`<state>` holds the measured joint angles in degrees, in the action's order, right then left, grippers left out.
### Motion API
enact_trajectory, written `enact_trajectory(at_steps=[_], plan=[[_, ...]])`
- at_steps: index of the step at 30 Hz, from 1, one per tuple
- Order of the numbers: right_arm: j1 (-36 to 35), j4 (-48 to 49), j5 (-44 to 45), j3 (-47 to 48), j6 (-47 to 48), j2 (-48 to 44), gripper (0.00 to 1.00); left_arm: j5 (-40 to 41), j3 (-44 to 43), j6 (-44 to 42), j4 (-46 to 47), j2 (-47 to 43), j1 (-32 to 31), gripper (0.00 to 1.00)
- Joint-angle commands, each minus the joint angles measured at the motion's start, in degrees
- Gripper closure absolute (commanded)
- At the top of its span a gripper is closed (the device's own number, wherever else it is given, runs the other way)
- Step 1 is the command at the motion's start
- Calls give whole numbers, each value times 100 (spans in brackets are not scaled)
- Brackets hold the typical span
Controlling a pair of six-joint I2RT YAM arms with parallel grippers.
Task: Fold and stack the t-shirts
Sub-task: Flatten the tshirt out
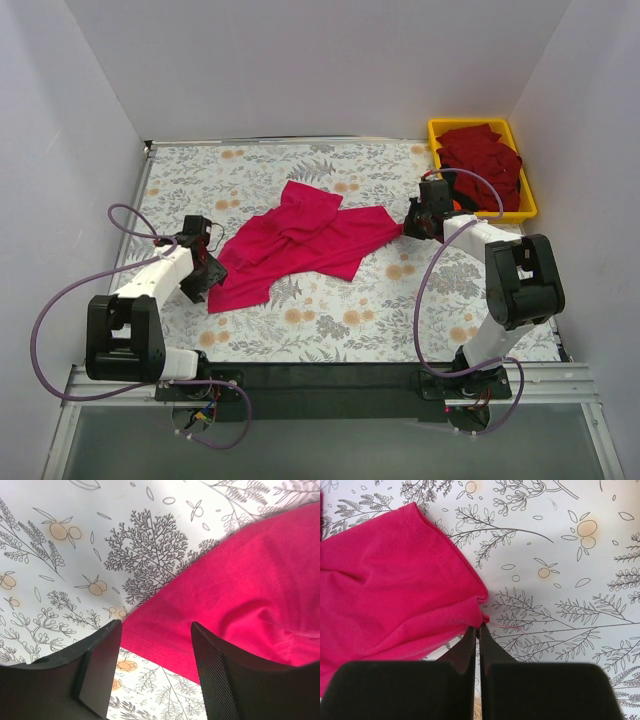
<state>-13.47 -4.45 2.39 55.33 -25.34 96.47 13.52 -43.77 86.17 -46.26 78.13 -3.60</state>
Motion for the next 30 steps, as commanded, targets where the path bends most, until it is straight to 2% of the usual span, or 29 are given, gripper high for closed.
enact_trajectory(at_steps=[1,16,19,23,24,26,27,30], plan=[[29,207,-37,-31,-32,-233,99,213,-158,75,-138,-105,-18,46],[29,207,-55,-110,-23,-304,99,-121,553,137,293,247,-18,47],[29,207,-29,-145,-32,-321,99,-217,668,119,398,299,-18,51],[38,199,-11,-198,-41,-374,99,-376,764,84,530,370,-18,66],[29,190,-2,-216,-32,-400,99,-385,773,75,539,370,-18,75],[29,190,7,-224,-41,-427,99,-359,756,66,548,352,-18,86],[29,199,24,-233,-41,-453,99,-341,747,84,539,326,-18,100],[38,181,51,-242,3,-567,99,-289,607,75,504,116,-18,100]])
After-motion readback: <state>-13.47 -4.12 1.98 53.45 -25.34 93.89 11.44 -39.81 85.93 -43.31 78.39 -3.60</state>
